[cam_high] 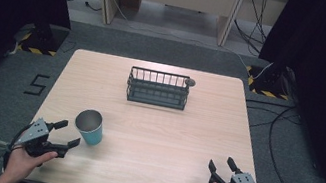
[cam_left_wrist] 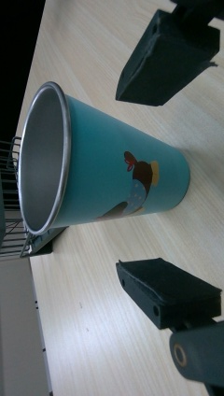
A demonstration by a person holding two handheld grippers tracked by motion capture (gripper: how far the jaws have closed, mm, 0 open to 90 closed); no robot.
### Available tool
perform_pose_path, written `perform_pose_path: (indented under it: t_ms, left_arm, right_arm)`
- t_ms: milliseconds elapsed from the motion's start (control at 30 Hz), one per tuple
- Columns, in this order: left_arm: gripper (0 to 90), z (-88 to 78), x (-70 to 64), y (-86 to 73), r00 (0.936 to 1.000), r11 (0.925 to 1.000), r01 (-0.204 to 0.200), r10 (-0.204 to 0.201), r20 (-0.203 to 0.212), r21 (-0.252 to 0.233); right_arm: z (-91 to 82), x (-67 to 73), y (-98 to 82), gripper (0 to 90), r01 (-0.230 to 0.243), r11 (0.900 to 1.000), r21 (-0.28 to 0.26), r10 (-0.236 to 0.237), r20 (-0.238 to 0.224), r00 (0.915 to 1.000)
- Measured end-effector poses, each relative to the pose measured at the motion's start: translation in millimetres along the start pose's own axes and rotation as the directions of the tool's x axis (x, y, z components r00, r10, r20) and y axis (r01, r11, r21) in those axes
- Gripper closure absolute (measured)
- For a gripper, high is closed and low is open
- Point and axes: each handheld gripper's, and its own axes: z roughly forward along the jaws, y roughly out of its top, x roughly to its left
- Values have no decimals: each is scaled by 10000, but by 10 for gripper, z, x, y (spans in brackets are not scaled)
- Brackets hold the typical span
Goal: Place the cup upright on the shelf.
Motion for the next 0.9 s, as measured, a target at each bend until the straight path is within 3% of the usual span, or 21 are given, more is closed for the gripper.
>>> perform_pose_path:
  t_ms: [200, 333, 900]
  left_arm:
    - [142, 77, -41, 51, 9994, 9997, -251, 249, 225, 80]
    - [142, 129, -44, 81, 9998, 9999, -89, 87, 206, 91]
    - [142, 308, -24, 103, 9991, 9996, -173, 164, 379, 220]
  right_arm:
    - [4, 4, 6, 322, 39, 10000, -37, -39, -4, 10000]
    - [4, 10, 6, 323, -18, 10000, 9, 18, -2, 10000]
    - [17, 3, -9, 324, -26, 9998, 184, 27, -28, 10000]
